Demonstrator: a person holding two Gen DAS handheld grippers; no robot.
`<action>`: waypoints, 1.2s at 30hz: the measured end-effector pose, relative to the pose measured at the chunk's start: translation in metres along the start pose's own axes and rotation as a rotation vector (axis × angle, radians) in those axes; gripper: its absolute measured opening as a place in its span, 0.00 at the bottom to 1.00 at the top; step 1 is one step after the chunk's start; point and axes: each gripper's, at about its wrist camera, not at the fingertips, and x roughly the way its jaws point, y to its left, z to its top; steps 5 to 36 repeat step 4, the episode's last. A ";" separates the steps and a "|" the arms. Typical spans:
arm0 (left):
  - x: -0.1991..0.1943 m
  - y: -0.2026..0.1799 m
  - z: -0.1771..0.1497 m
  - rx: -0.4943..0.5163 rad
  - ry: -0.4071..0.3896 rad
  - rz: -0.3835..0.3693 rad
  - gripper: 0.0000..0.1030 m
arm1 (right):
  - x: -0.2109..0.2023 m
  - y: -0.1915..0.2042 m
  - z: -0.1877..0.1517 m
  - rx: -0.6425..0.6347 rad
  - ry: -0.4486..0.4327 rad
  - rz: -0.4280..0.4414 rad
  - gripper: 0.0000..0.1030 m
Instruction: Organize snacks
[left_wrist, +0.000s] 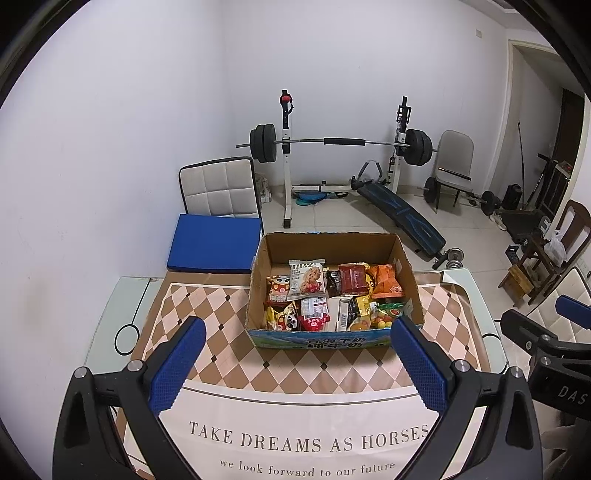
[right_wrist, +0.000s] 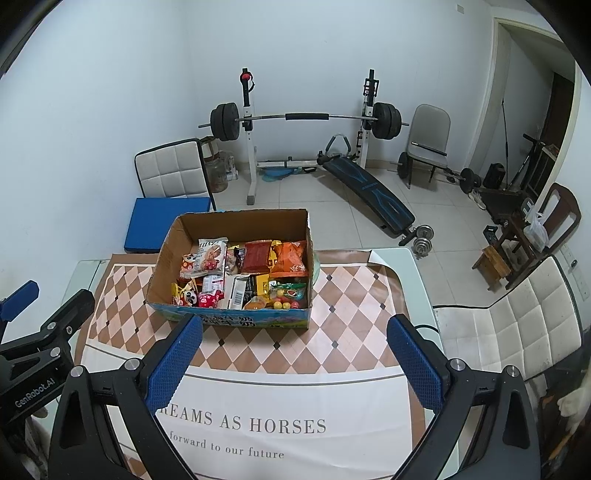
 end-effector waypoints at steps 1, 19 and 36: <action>-0.002 0.000 0.000 0.001 -0.004 0.003 1.00 | 0.000 0.000 0.000 -0.002 -0.001 -0.001 0.99; -0.004 -0.001 0.001 0.003 -0.013 0.003 1.00 | 0.000 0.000 0.000 -0.002 -0.001 0.000 0.99; -0.004 -0.001 0.001 0.003 -0.013 0.003 1.00 | 0.000 0.000 0.000 -0.002 -0.001 0.000 0.99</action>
